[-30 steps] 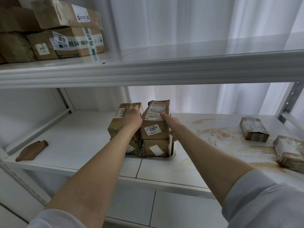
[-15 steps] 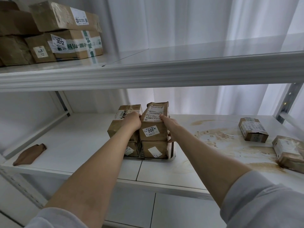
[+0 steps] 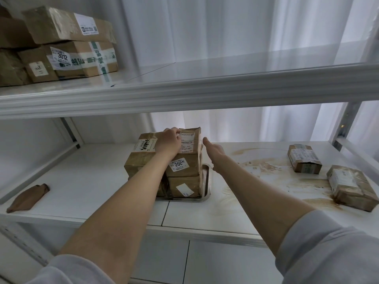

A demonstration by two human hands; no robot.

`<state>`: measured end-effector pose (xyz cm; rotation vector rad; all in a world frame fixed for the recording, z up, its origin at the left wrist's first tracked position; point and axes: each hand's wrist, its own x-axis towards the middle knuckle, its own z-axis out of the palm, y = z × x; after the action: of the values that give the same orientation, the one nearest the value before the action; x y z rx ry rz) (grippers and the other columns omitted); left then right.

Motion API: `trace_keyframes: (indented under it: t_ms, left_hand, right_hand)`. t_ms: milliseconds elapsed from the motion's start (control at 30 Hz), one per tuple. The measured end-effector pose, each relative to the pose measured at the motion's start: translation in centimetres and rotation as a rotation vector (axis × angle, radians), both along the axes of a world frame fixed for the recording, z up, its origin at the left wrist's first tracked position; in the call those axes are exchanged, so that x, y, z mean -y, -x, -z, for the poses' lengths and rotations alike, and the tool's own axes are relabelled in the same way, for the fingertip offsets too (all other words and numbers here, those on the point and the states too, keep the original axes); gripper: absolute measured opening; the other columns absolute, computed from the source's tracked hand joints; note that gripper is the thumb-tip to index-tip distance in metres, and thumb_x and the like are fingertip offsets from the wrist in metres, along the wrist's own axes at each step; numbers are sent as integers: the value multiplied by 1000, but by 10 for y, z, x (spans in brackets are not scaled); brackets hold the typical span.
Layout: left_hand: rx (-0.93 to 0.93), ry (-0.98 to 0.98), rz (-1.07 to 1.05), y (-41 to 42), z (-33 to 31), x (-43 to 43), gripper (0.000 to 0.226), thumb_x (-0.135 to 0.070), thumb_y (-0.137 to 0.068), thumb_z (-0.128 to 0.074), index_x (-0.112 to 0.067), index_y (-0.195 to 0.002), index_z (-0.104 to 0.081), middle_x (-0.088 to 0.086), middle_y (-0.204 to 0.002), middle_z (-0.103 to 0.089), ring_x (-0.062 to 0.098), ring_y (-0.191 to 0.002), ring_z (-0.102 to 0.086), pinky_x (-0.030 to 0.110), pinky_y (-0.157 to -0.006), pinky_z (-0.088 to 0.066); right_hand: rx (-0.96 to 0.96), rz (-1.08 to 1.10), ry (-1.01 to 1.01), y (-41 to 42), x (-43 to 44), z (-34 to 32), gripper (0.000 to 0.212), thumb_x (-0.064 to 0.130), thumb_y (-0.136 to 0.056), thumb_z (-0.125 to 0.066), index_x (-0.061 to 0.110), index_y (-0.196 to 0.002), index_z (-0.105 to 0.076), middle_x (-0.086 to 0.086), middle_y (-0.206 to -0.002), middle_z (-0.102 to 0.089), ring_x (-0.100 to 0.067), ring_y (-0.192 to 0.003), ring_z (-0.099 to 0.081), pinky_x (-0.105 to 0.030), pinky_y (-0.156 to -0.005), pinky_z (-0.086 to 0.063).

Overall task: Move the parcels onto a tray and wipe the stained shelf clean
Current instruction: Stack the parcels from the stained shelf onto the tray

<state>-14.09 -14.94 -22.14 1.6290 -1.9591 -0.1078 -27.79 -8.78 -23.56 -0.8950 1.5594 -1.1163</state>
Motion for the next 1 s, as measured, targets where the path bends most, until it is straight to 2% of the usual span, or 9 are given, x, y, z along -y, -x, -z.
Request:
trace_keyframes:
  t_ms: [67,133,267,433,533,633,767,900,1000]
  left_hand:
    - [-20,41,49,17,-1,-3,32,-15,-95,-50,-11,-125,-58,9,-125,-60,24,-113,-58,36,-94,-50]
    - [-47,56,100,37,-2,-8,30,-15,-94,-52,-9,-123,-59,10,-123,-61,24,-111,-59,34,-95,-49]
    - [-115,37,189,81,2,-22,35,-18,-90,-62,-10,-123,-57,6,-123,-62,22,-112,-60,32,-96,-48]
    - [-115,-38,289,140,10,-41,34,-19,-88,-65,-9,-119,-58,4,-118,-65,19,-108,-60,29,-94,-47]
    - [-82,-86,355,178,16,-54,31,-18,-86,-67,-8,-115,-61,5,-115,-66,20,-106,-61,29,-93,-46]
    - [-60,-133,399,216,22,-67,27,-19,-86,-67,-9,-112,-63,4,-113,-67,20,-107,-61,31,-95,-47]
    - [-24,-206,442,264,28,-83,19,-21,-87,-65,-5,-93,-70,10,-101,-71,24,-99,-65,34,-91,-51]
    - [-100,-306,434,305,39,-98,45,-31,-98,-46,1,-78,-71,16,-86,-73,29,-87,-67,36,-90,-51]
    - [-72,-378,466,330,47,-113,28,-10,-97,-45,3,-94,-69,18,-89,-73,29,-92,-67,38,-93,-49]
  right_hand:
    - [-23,44,16,14,-1,1,57,49,-100,-37,1,-130,-49,-10,-101,-51,-27,-92,-52,-37,-79,-39]
    - [-44,93,26,29,-4,2,57,48,-100,-38,-1,-124,-52,-15,-97,-53,-20,-73,-45,-34,-74,-38]
    - [-25,193,65,66,-13,8,48,46,-97,-46,3,-111,-64,-13,-115,-59,-29,-102,-53,-37,-82,-39]
    - [-36,300,97,125,-32,14,45,42,-94,-52,9,-64,-61,-6,-78,-67,-25,-85,-63,-35,-80,-46]
    - [-36,352,111,157,-44,18,37,34,-95,-51,8,-70,-58,-1,-69,-60,-19,-67,-64,-29,-63,-45]
    - [-57,396,100,189,-55,25,29,19,-99,-43,4,-84,-63,-6,-82,-64,-15,-61,-58,-25,-57,-48]
    - [-195,445,57,234,-74,34,35,2,-94,-41,7,-127,-51,-11,-113,-58,-25,-94,-56,-32,-78,-50]
    - [-268,505,20,276,-92,45,42,7,-88,-52,11,-130,-44,-13,-125,-54,-29,-109,-55,-38,-91,-50]
    - [-323,544,-46,304,-102,56,46,12,-88,-54,12,-132,-44,-13,-130,-51,-30,-115,-52,-37,-93,-48]
